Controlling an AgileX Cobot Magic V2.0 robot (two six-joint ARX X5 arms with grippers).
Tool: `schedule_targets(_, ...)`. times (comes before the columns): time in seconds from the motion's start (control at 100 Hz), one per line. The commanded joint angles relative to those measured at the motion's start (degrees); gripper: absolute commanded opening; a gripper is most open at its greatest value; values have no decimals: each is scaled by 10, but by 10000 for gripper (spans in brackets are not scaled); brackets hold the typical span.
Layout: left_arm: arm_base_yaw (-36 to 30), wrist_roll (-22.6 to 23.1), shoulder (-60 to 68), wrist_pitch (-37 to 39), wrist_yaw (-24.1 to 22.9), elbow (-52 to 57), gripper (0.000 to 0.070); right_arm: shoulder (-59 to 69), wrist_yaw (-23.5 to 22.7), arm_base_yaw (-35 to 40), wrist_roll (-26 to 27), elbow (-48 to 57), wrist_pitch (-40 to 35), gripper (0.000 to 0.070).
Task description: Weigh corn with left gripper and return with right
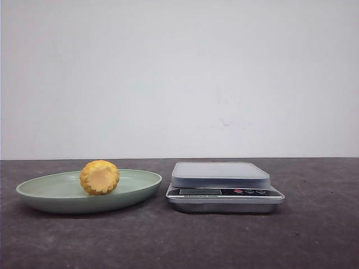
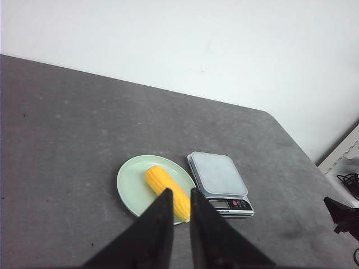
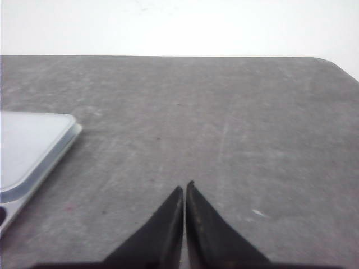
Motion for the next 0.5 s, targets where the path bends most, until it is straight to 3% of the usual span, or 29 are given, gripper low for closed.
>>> schedule_targets(0.0, -3, 0, 0, -22, 1, 11, 16, 0, 1, 6, -7, -4, 7, 6)
schedule_targets(0.49, -4, 0, 0, -22, 1, 11, 16, 0, 2, 7, -7, -4, 8, 6)
